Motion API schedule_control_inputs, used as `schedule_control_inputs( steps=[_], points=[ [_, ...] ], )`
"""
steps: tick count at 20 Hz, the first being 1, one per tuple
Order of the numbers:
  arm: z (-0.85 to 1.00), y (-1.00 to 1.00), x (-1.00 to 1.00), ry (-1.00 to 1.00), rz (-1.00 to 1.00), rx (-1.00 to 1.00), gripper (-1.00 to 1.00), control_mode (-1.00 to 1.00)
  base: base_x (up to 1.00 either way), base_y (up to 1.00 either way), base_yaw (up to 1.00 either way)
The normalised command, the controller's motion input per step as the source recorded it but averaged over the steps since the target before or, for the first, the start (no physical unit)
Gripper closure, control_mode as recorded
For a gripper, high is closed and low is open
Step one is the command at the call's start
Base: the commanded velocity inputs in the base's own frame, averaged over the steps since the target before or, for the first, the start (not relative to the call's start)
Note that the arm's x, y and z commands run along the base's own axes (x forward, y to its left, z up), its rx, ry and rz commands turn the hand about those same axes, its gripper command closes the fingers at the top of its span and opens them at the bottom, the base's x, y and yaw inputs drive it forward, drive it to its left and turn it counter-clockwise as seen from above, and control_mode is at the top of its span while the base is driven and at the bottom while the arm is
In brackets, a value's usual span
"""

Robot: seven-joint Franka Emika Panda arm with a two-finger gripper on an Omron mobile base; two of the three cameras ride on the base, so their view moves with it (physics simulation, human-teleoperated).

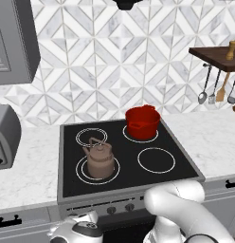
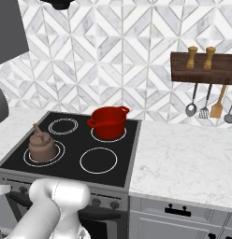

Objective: Pick the kettle from the counter and place it on a stove burner. Then turn the burner on.

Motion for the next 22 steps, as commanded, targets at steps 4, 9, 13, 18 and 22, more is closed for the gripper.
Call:
schedule_control_inputs(
  steps=[4, 9, 13, 18, 22],
  points=[
    [-0.31, 0.04, 0.00, -0.14, 0.00, 0.00, -1.00, -1.00, 0.00, 0.00, 0.00],
    [-0.07, 0.07, 0.00, -0.18, 0.00, 0.00, -1.00, -1.00, 0.00, 0.00, 0.00],
    [-0.01, 0.00, 0.00, -0.22, 0.00, 0.00, -1.00, -1.00, 0.00, 0.00, 0.00],
    [0.00, 0.05, 0.01, -0.22, 0.00, 0.00, -1.00, -1.00, 0.00, 0.00, 0.00],
    [0.00, 0.15, 0.08, -0.23, 0.00, 0.00, -1.00, -1.00, 0.00, 0.00, 0.00]
  ],
)
